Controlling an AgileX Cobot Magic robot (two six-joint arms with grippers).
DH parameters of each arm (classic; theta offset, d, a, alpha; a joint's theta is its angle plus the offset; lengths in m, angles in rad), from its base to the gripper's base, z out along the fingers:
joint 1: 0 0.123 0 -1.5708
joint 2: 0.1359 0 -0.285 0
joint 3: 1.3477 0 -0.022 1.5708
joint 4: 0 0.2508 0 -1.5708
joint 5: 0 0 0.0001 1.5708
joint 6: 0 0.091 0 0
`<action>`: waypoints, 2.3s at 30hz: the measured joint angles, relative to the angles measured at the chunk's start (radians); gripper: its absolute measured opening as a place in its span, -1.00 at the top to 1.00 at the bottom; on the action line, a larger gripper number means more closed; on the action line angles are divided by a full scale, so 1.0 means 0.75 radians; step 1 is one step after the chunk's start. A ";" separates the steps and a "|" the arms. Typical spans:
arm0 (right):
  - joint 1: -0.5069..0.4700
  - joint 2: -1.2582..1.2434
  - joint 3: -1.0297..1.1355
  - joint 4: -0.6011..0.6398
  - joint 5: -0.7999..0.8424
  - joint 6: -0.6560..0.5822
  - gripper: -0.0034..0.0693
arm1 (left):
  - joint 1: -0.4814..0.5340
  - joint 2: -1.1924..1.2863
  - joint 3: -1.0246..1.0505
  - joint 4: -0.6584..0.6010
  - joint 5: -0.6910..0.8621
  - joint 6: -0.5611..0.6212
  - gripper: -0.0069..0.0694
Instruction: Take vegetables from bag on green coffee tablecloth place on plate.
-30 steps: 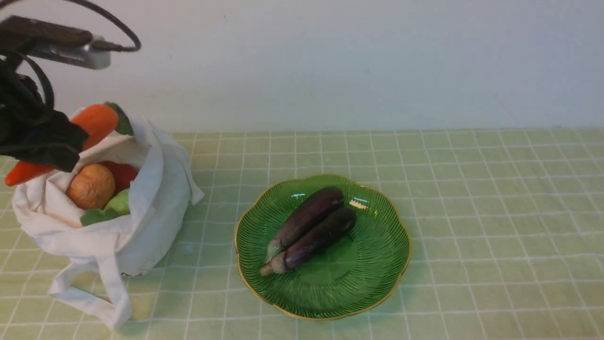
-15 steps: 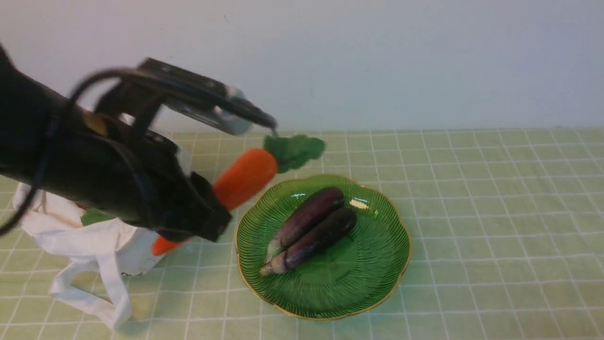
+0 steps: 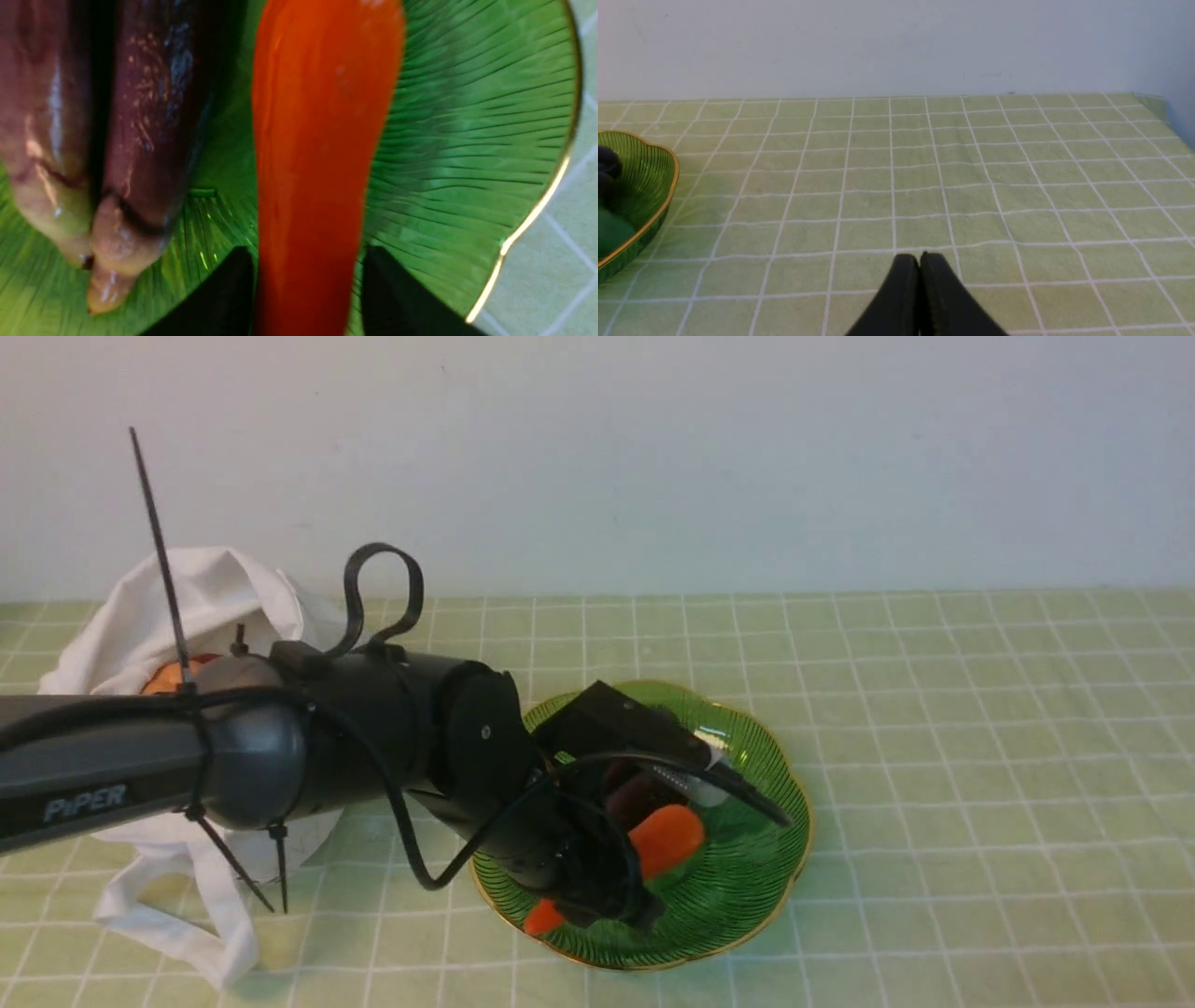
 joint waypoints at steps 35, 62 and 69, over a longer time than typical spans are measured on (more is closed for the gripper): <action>0.000 0.000 0.000 0.000 0.000 0.000 0.95 | -0.002 -1.314 -0.199 0.681 0.513 -0.638 0.83; 0.000 0.000 0.000 0.000 0.000 0.000 0.95 | 0.723 -2.287 1.218 0.530 -0.203 -0.591 0.83; 0.000 0.000 0.000 0.000 0.000 0.000 0.95 | 0.763 -2.394 1.472 0.462 -0.209 -0.532 0.83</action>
